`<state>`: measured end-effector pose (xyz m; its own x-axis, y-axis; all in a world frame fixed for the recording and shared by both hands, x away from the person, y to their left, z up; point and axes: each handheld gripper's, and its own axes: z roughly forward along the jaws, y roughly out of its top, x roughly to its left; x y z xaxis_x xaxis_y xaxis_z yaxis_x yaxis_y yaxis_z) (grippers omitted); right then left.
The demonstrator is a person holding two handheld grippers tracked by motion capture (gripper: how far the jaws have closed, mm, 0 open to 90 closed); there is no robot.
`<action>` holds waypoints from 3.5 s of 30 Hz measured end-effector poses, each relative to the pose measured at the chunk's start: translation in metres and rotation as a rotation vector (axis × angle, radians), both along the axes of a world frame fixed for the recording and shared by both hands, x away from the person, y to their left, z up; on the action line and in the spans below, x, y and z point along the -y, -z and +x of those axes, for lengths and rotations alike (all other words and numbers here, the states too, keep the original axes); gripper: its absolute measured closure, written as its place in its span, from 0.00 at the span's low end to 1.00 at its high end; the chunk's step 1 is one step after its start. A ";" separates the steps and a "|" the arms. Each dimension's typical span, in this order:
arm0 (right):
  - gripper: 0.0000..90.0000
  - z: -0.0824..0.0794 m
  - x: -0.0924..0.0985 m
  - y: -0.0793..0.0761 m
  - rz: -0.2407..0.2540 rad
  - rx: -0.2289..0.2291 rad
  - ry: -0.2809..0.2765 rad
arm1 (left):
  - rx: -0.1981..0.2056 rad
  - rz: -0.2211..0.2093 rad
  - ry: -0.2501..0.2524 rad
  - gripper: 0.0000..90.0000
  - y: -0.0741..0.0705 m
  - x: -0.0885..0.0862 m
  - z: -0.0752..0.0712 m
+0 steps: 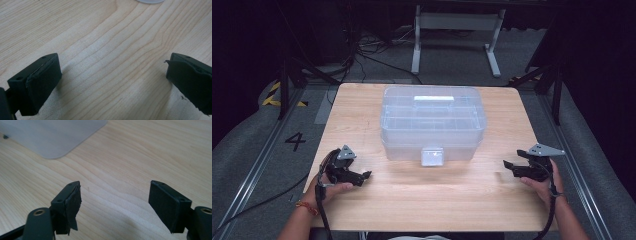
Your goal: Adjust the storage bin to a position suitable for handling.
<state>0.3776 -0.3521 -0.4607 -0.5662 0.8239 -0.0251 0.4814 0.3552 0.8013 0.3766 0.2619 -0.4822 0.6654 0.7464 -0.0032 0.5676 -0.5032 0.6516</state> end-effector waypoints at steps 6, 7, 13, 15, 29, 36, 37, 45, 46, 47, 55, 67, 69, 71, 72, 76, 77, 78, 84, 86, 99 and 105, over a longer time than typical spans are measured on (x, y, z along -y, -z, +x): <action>0.32 -0.003 -0.005 -0.015 0.002 0.051 -0.012 | -0.003 -0.001 -0.002 0.00 0.000 0.000 0.000; 0.32 -0.003 -0.006 -0.017 0.006 0.053 -0.015 | -0.004 -0.002 -0.003 0.00 0.000 0.000 0.000; 0.34 -0.003 -0.010 -0.031 0.014 0.083 -0.029 | -0.003 -0.001 -0.002 0.00 0.000 0.000 0.000; 0.34 -0.003 -0.012 -0.035 0.011 0.092 -0.036 | -0.002 0.001 -0.001 0.00 0.000 0.000 0.000; 0.36 -0.001 -0.020 -0.076 0.008 0.157 -0.067 | -0.006 0.000 -0.003 0.00 0.000 0.000 -0.001; 0.36 0.003 -0.021 -0.090 0.025 0.177 -0.074 | -0.001 0.004 -0.002 0.00 0.000 0.000 0.000; 0.36 0.003 -0.022 -0.092 0.023 0.183 -0.073 | -0.006 0.000 -0.003 0.00 0.000 0.000 -0.001; 0.36 0.008 -0.031 -0.108 0.020 0.208 -0.092 | -0.001 0.004 -0.001 0.00 0.000 0.000 0.000; 0.36 0.009 -0.032 -0.109 0.025 0.209 -0.096 | -0.004 0.002 -0.002 0.00 0.000 0.000 -0.001; 0.36 0.010 -0.035 -0.111 0.021 0.212 -0.098 | -0.006 0.001 -0.003 0.00 0.000 0.000 -0.001; 0.37 0.016 -0.053 -0.123 0.013 0.234 -0.125 | -0.006 0.001 -0.003 0.00 0.000 0.000 -0.001; 0.38 0.027 -0.079 -0.134 0.019 0.240 -0.159 | -0.007 0.000 -0.003 0.00 0.000 0.000 -0.001; 0.38 0.031 -0.089 -0.137 0.020 0.244 -0.171 | -0.005 0.002 -0.002 0.00 0.000 0.000 -0.001; 0.38 0.034 -0.096 -0.138 0.010 0.243 -0.181 | -0.006 0.001 -0.003 0.00 0.000 0.000 -0.001; 0.38 0.036 -0.099 -0.139 0.008 0.240 -0.186 | -0.006 0.001 -0.003 0.00 0.000 0.000 -0.001; 0.38 0.041 -0.110 -0.141 0.007 0.237 -0.200 | -0.006 0.000 -0.003 0.00 0.000 0.000 -0.001; 0.38 0.043 -0.113 -0.141 0.010 0.235 -0.199 | -0.006 0.001 -0.002 0.00 0.000 0.000 -0.001; 0.39 0.044 -0.115 -0.141 0.012 0.237 -0.201 | -0.004 0.002 -0.002 0.00 0.000 0.000 -0.001; 0.39 0.052 -0.129 -0.142 0.006 0.230 -0.220 | -0.006 0.001 -0.002 0.00 0.000 0.000 -0.001; 0.40 0.055 -0.134 -0.144 0.002 0.228 -0.227 | -0.006 0.000 -0.002 0.00 0.000 0.000 -0.001; 0.51 0.068 -0.161 -0.153 -0.041 0.217 -0.264 | -0.001 0.004 -0.001 0.00 0.000 0.000 0.000; 0.52 0.076 -0.171 -0.155 -0.056 0.213 -0.265 | -0.007 0.000 -0.001 0.00 0.000 0.000 -0.001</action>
